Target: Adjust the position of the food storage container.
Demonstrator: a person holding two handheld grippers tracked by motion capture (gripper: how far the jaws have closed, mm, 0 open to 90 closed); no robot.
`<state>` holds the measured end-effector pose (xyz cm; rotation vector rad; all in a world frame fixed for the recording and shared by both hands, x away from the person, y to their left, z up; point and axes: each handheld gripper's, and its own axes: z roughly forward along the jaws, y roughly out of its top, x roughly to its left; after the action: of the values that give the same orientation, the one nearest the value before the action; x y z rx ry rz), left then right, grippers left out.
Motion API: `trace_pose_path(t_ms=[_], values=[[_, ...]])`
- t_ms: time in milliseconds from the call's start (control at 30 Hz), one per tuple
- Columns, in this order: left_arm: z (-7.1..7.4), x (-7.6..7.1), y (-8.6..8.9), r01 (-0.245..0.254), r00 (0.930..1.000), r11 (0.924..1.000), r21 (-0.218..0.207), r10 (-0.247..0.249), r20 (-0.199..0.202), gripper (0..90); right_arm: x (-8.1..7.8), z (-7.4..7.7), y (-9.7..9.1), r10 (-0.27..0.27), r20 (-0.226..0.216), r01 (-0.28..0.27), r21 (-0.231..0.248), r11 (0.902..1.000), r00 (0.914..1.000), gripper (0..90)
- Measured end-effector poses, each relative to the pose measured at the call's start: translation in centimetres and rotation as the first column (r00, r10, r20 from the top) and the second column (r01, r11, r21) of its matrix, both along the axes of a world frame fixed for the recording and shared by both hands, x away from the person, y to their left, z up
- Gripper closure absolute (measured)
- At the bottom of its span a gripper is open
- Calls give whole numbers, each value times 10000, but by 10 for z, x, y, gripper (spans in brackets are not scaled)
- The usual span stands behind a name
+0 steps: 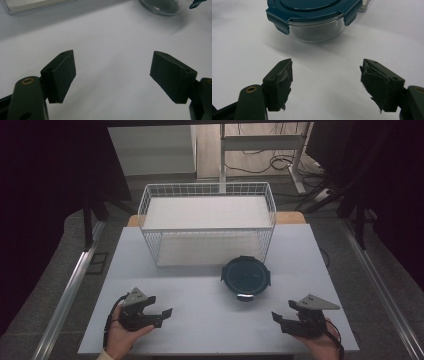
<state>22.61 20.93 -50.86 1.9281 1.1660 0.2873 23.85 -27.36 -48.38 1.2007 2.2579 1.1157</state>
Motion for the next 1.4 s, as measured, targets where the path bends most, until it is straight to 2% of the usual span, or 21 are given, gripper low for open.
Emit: trace_pose_path(t_ms=[233, 433, 633, 867, 1033, 1067, 1133, 1167, 1200, 1333, 1400], values=[[0, 1, -1, 8, 10000, 10000, -1, -8, -41, 202, 2, 7, -1, -94, -38, 95, 105, 9999, 9999, 278], [0, 2, -1, 82, 9994, 9998, -157, -87, -324, 205, 9, 16, 0, -174, -149, 175, 109, 9998, 9997, 314], [0, 2, -2, 138, 9994, 9999, -42, -139, -302, 205, 15, 23, 3, -185, -238, 190, 210, 9996, 9995, 333], [0, 3, -2, 100, 9992, 9999, -19, -101, -394, 201, 27, 31, 6, -118, -281, 119, 67, 9999, 9995, 384], [0, 3, -1, 48, 9993, 10000, -3, -48, -370, 198, 41, 40, 7, -101, -409, 102, 34, 9999, 9991, 427], [-1, 3, -1, 90, 9992, 10000, 35, -88, -389, 198, 49, 46, 9, -64, -445, 65, 10, 10000, 9990, 443], [-1, 3, -1, 111, 9992, 9999, 32, -110, -383, 197, 56, 50, 10, -54, -517, 56, 37, 10000, 9986, 458], [-1, 3, -1, 111, 9992, 9999, 32, -110, -383, 197, 56, 50, 10, -54, -517, 56, 37, 10000, 9986, 458], [-2, 3, -1, 124, 9993, 9999, 63, -121, -344, 196, 64, 55, 13, 2, -600, -5, -36, 10000, 9982, 471], [-2, 3, 0, 127, 9993, 9999, 60, -125, -343, 195, 74, 60, 19, 76, -742, -88, -149, 9999, 9972, 497], [-2, 3, 0, 117, 9994, 9999, 66, -115, -323, 195, 81, 63, 22, 93, -891, -107, -154, 9998, 9960, 536]])
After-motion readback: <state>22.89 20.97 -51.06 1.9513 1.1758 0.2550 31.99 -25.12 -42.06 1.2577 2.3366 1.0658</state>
